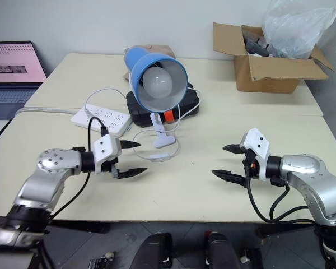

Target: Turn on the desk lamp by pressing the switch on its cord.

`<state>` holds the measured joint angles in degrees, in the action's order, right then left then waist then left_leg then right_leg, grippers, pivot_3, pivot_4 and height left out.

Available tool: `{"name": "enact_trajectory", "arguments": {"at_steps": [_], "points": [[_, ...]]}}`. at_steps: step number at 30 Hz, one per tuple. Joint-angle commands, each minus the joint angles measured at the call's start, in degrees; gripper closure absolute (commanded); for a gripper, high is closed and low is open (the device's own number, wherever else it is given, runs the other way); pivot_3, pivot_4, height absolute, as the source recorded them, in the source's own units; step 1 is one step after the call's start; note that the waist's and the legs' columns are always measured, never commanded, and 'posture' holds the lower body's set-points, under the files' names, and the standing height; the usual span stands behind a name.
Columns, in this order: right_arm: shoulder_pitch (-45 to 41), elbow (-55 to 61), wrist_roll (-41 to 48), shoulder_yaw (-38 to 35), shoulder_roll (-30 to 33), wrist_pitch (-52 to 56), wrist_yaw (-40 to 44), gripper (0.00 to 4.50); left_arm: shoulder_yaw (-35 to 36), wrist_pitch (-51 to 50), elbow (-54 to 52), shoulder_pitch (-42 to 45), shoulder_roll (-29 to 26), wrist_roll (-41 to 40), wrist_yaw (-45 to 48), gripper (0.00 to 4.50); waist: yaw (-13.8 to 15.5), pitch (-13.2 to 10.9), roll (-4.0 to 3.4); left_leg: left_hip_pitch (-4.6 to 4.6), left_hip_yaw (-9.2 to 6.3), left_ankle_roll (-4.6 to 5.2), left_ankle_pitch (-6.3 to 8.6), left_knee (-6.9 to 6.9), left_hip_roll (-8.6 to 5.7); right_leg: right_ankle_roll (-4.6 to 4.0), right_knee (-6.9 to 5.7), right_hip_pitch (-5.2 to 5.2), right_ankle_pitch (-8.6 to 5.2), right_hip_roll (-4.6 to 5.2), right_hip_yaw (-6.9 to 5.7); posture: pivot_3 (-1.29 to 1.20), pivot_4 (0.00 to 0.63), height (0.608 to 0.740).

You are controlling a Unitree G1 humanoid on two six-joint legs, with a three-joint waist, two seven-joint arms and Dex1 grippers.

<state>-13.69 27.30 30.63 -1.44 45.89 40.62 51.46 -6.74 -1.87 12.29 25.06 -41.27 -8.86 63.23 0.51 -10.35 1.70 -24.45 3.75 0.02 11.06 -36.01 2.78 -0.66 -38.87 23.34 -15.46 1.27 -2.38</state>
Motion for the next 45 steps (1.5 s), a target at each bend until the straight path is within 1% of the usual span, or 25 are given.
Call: {"name": "enact_trajectory", "arguments": {"at_steps": [1, 9, 11, 12, 13, 14, 16, 22, 27, 29, 33, 37, 40, 45], "points": [[0.4, 3.4, 0.5, -0.9, 0.7, 0.4, -1.0, 0.0, -2.1, 4.1, 6.4, 3.8, 2.0, 2.0, 1.9, 0.06, -0.1, 0.0, 0.0, -0.01, 0.0, 0.0, 0.0, 0.0, 0.0, 0.03, 0.0, 0.0, -0.01, 0.0, 0.0, 0.0, 0.15, 0.74], [1.5, 5.9, 1.2, -1.8, 0.8, 2.0, -2.6, 0.0, -3.7, 8.0, 16.2, 8.5, 5.1, 4.0, 4.5, 0.06, -0.2, 0.0, 0.01, -0.02, -0.07, 0.0, 0.0, -0.04, 0.03, 0.04, -0.05, 0.01, -0.01, -0.06, -0.05, 0.0, 0.15, 0.74], [1.8, 6.3, 1.3, -2.0, 0.8, 2.2, -2.8, 0.0, -3.7, 8.7, 17.8, 9.1, 5.3, 4.2, 4.8, 0.42, -0.2, 0.0, 0.01, -0.02, -0.07, 0.0, 0.0, -0.05, 0.02, 0.06, -0.05, 0.0, 0.0, -0.06, -0.04, 0.0, 0.15, 0.74], [2.0, 6.5, 1.3, -2.0, 0.8, 2.3, -2.9, 0.0, -3.7, 9.0, 18.4, 9.3, 5.4, 4.3, 5.0, 0.46, -0.2, 0.0, 0.01, -0.02, -0.07, 0.01, 0.0, -0.06, 0.01, 0.07, -0.05, 0.0, 0.01, -0.06, -0.04, 0.0, 0.15, 0.74], [2.1, 6.6, 1.4, -2.1, 0.8, 2.3, -3.0, 0.0, -3.7, 9.3, 18.8, 9.4, 5.5, 4.4, 5.2, 0.74, -0.2, 0.0, 0.01, -0.02, -0.07, 0.01, 0.0, -0.07, 0.01, 0.08, -0.05, -0.01, 0.01, -0.05, -0.03, 0.0, 0.15, 0.74], [2.2, 6.6, 1.4, -2.1, 0.9, 2.3, -3.1, 0.0, -3.7, 9.5, 19.2, 9.5, 5.6, 4.4, 5.4, 0.88, -0.2, 0.0, 0.01, -0.02, -0.07, 0.01, 0.0, -0.07, 0.01, 0.09, -0.05, -0.01, 0.02, -0.05, -0.03, 0.0, 0.15, 0.74], [2.4, 6.7, 1.3, -2.1, 1.0, 2.2, -3.1, 0.0, -3.8, 9.9, 19.8, 9.7, 5.6, 4.5, 5.8, 1.38, -0.2, 0.0, 0.02, -0.01, -0.07, 0.01, 0.0, -0.07, 0.01, 0.09, -0.06, -0.01, 0.02, -0.05, -0.03, 0.0, 0.15, 0.74], [2.3, 6.5, 1.2, -2.2, 1.3, 1.9, -2.9, 0.0, -3.9, 11.2, 20.7, 9.9, 5.7, 5.2, 6.9, 2.54, -0.3, 0.0, 0.02, -0.01, -0.12, 0.01, -0.01, -0.09, 0.01, 0.09, -0.09, -0.02, 0.03, -0.06, -0.06, 0.0, 0.15, 0.74], [2.3, 6.1, 0.8, -1.7, 1.3, 1.4, -2.8, 0.0, -3.7, 11.9, 20.7, 9.7, 5.9, 5.0, 7.4, 3.7, -0.4, 0.0, 0.02, -0.01, -0.12, 0.01, -0.01, -0.09, 0.01, 0.1, -0.09, -0.02, 0.03, -0.06, -0.06, 0.0, 0.15, 0.74], [2.2, 6.0, 0.5, -1.2, 1.2, 1.2, -2.8, 0.0, -3.6, 12.4, 20.7, 9.5, 6.0, 4.9, 7.8, 4.09, -0.4, 0.0, 0.02, -0.01, -0.12, 0.01, -0.01, -0.09, 0.01, 0.1, -0.09, -0.02, 0.03, -0.06, -0.06, 0.0, 0.15, 0.74], [1.8, 5.5, -0.1, -0.7, 1.5, 0.8, -2.4, 0.0, -3.5, 12.6, 18.9, 9.2, 6.1, 3.9, 8.9, 4.11, -0.4, 0.0, 0.02, -0.01, -0.11, 0.01, -0.01, -0.09, 0.01, 0.1, -0.08, -0.02, 0.03, -0.06, -0.05, 0.0, 0.15, 0.74], [1.3, 5.3, 0.0, -0.9, 1.6, 0.6, -2.0, 0.0, -3.0, 10.6, 14.9, 8.8, 5.7, 2.5, 10.1, 4.11, -0.4, 0.0, 0.02, -0.02, -0.11, 0.01, -0.01, -0.09, 0.0, 0.1, -0.07, -0.02, 0.03, -0.06, -0.05, 0.0, 0.15, 0.74], [-0.3, 5.4, 1.0, -0.5, 1.0, 1.3, -2.0, 0.0, -2.5, 7.4, 8.0, 7.0, 4.4, 0.6, 11.4, 4.11, -0.5, 0.0, 0.02, -0.03, -0.11, 0.01, -0.01, -0.09, 0.01, 0.1, -0.07, -0.02, 0.03, -0.05, -0.05, 0.0, 0.15, 0.74], [-6.3, 4.9, 2.6, 2.8, -1.9, 5.1, -3.5, 0.0, -2.1, 1.9, -2.7, 4.1, 2.9, -1.8, 11.5, 4.11, -0.7, 0.0, 0.02, -0.01, -0.15, 0.01, -0.01, -0.09, 0.03, 0.09, -0.11, -0.01, 0.03, -0.07, -0.06, 0.0, 0.15, 0.74]]}}
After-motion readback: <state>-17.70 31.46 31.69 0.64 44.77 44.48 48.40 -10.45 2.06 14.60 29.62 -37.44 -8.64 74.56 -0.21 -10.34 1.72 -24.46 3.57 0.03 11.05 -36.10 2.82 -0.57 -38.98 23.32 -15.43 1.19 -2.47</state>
